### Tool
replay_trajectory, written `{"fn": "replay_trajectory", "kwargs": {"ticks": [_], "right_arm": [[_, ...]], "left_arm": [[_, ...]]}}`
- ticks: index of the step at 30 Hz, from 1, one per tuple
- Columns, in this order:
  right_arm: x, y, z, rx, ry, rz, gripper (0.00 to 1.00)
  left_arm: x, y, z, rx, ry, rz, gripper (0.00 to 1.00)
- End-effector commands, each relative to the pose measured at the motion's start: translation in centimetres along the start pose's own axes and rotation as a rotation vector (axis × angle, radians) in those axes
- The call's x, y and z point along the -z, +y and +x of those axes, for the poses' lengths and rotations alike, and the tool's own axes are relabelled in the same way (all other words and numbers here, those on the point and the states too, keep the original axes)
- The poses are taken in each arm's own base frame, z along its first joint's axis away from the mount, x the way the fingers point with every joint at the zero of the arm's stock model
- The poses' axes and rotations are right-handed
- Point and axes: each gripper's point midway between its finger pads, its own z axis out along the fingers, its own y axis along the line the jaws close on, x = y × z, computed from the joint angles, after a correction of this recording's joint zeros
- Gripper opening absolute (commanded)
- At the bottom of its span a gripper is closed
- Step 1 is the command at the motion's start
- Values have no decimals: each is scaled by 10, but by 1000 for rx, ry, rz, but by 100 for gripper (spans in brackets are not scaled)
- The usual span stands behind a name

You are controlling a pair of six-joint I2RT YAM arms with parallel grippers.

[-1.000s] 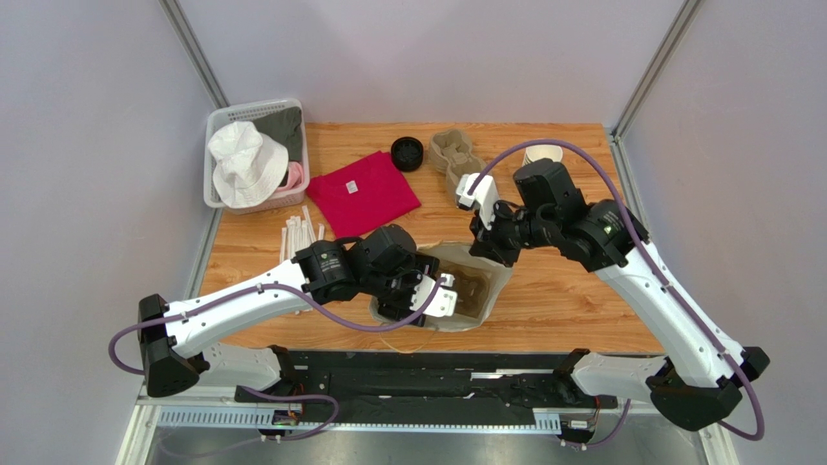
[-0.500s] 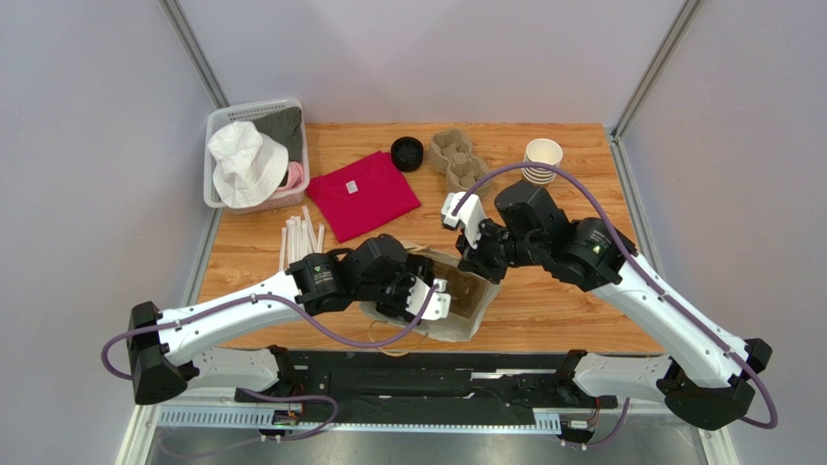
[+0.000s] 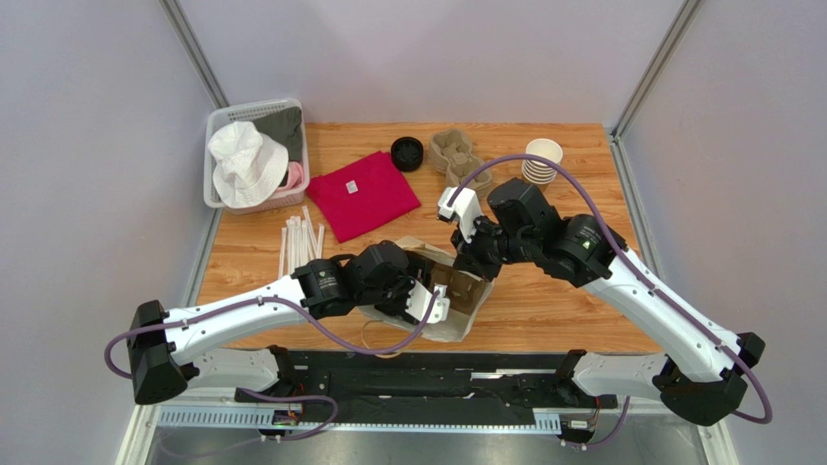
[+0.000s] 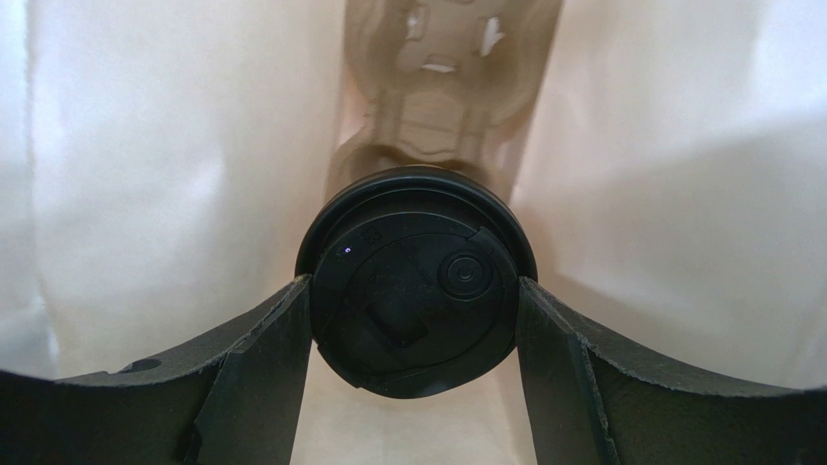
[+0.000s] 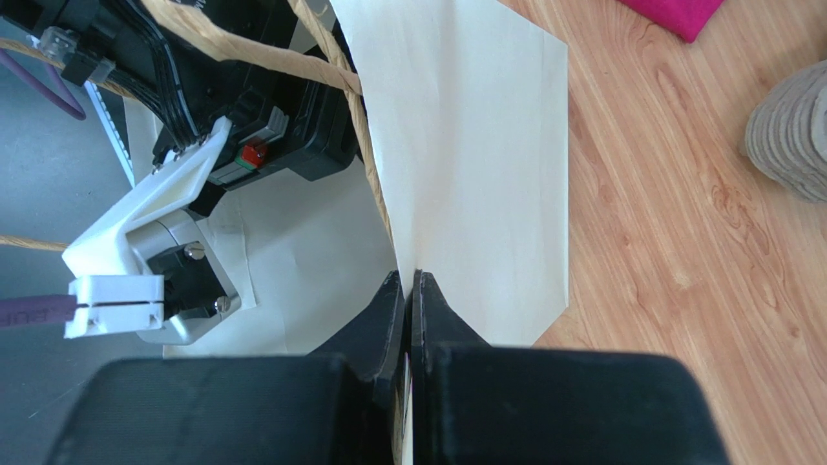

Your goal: Pack the takeout coffee

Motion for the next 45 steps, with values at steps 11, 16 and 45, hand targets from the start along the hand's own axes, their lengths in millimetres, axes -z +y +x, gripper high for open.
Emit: {"fn": "replay_trajectory", "kwargs": {"ticks": [11, 16, 45], "right_arm": [[-5, -4, -38, -118, -77, -84, 0], [-4, -2, -40, -101, -90, -94, 0], [-11, -3, -32, -78, -82, -97, 0]], "left_arm": [[-3, 10, 0, -62, -25, -42, 0], [-10, 5, 16, -47, 18, -12, 0], [2, -9, 33, -34, 86, 79, 0]]}}
